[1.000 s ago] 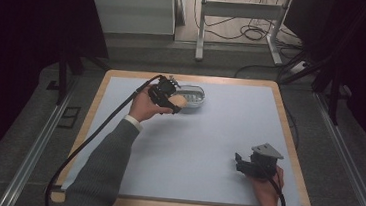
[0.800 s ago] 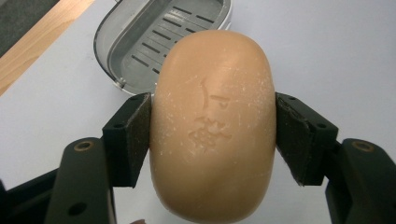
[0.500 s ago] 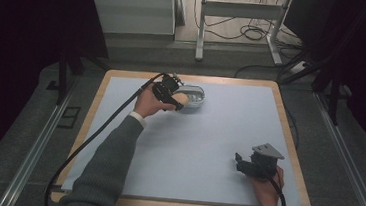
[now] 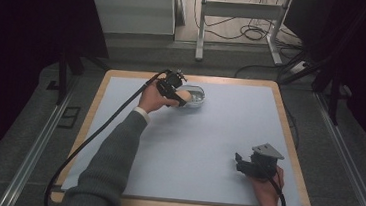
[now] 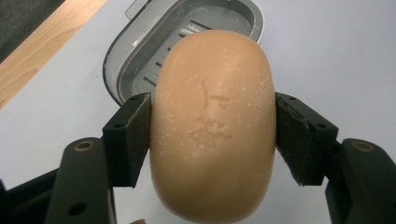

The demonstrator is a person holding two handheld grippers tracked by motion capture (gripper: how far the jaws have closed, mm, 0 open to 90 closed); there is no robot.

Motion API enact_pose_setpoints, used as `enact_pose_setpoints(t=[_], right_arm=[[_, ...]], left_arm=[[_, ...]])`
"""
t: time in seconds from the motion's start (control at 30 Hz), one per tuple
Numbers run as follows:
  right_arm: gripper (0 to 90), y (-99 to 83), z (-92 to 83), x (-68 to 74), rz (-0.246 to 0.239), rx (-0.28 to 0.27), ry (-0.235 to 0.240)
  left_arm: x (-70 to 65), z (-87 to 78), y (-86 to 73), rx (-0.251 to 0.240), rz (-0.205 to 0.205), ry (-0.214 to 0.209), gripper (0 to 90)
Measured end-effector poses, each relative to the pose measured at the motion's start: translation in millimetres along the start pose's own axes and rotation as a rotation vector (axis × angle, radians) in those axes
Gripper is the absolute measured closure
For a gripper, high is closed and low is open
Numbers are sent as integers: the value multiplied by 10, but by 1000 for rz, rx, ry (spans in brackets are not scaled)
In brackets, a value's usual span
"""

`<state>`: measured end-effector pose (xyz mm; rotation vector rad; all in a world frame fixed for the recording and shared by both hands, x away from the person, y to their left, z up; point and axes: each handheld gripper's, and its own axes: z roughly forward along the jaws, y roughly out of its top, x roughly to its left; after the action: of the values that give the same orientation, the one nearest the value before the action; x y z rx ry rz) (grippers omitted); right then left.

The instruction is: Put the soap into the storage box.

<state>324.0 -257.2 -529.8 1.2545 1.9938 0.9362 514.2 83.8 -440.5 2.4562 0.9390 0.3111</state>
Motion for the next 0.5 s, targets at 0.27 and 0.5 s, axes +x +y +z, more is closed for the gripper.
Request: enact_pose_setpoints(t=[0.27,0.5], right_arm=[[126,0,1,-2,2,0,3],[126,-1,-1,-5,6,0,6]], left_arm=[[49,107,101,19,5,-17,329],[69,181,194,33,15,-13,329]])
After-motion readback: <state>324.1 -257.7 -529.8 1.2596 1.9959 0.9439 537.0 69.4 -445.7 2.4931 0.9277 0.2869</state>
